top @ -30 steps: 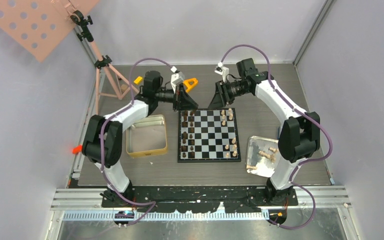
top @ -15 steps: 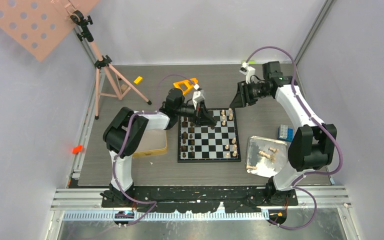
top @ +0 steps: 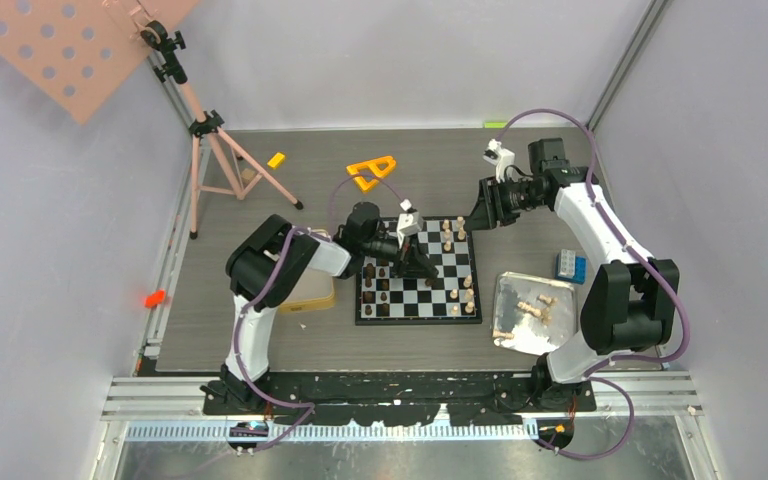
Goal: Set up the chess pieces on the board
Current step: Place the chess piece on the chessboard.
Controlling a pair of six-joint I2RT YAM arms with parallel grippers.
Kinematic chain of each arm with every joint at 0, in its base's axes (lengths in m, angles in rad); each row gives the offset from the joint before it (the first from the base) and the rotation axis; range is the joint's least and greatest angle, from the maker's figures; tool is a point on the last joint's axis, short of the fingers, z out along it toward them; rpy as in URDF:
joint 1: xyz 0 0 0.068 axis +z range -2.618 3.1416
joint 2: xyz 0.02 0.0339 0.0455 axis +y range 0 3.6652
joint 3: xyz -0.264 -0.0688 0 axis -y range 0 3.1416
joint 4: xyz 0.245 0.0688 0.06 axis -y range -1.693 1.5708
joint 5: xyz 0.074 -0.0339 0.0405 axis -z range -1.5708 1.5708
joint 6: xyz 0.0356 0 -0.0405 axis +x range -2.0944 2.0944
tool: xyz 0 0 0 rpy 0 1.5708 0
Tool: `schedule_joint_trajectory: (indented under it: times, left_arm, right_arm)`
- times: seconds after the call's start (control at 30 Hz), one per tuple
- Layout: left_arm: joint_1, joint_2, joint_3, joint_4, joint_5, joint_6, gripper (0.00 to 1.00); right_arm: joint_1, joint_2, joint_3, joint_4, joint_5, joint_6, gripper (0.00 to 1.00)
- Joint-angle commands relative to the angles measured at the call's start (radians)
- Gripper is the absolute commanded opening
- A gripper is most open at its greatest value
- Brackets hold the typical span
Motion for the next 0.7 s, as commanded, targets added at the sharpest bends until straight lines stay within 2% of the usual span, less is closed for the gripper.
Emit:
schedule_joint_trajectory:
  times: [0.0, 0.23, 0.4, 0.67]
  left_arm:
    - [-0.001, -0.005, -0.024, 0.081, -0.004, 0.075, 0.13]
    - [-0.002, -0.02, -0.058, 0.081, -0.004, 0.114, 0.21]
    - [-0.002, -0.039, -0.075, 0.067, -0.011, 0.129, 0.31]
    - [-0.002, -0.097, -0.047, -0.103, -0.049, 0.219, 0.37]
  right_arm:
    - [0.003, -0.055, -0.01, 0.024, -0.005, -0.005, 0.45]
    - [0.002, -0.056, -0.014, 0.024, -0.012, -0.003, 0.45]
    - [0.002, -0.058, -0.021, 0.023, -0.013, -0.003, 0.45]
    - [0.003, -0.062, -0.031, 0.027, -0.015, -0.003, 0.45]
